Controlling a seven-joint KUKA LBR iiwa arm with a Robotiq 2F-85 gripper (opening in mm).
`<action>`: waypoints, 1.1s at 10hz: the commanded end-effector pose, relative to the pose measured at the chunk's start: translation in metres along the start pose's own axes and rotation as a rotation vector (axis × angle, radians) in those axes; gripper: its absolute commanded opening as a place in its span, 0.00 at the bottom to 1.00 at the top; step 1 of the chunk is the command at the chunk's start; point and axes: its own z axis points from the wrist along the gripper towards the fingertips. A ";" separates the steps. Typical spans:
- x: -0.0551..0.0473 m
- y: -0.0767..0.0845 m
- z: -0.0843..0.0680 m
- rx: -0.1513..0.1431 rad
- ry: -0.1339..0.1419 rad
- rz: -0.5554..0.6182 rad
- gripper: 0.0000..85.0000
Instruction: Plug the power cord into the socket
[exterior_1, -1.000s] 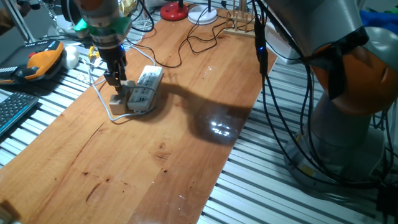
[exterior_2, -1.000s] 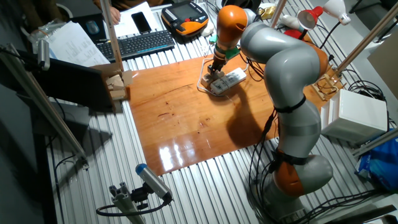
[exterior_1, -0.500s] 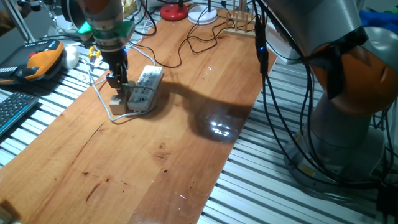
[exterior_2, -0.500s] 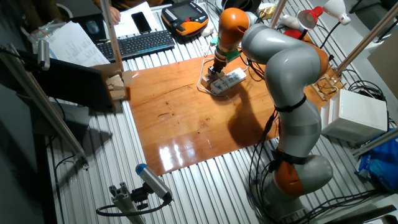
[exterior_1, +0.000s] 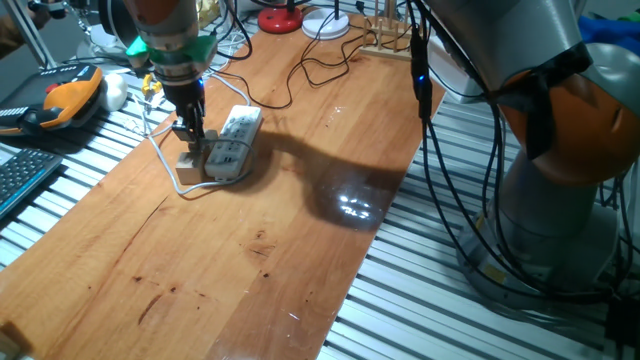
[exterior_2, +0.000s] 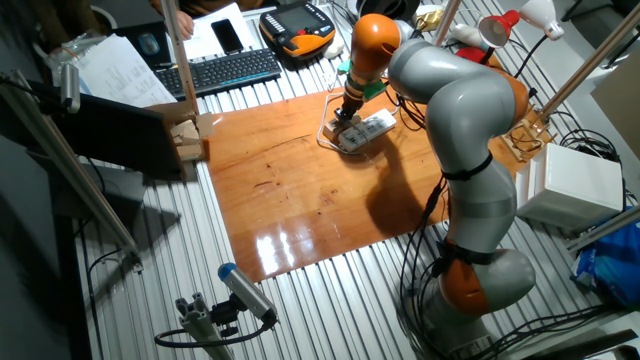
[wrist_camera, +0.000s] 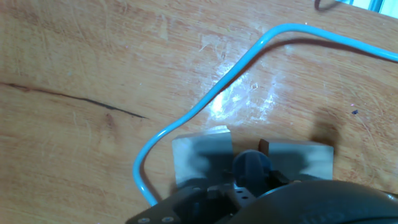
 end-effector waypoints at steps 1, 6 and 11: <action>0.000 0.000 0.000 0.002 -0.001 0.000 0.40; 0.000 0.001 0.003 0.003 -0.009 -0.002 0.40; 0.000 0.001 0.002 0.012 -0.012 -0.019 0.20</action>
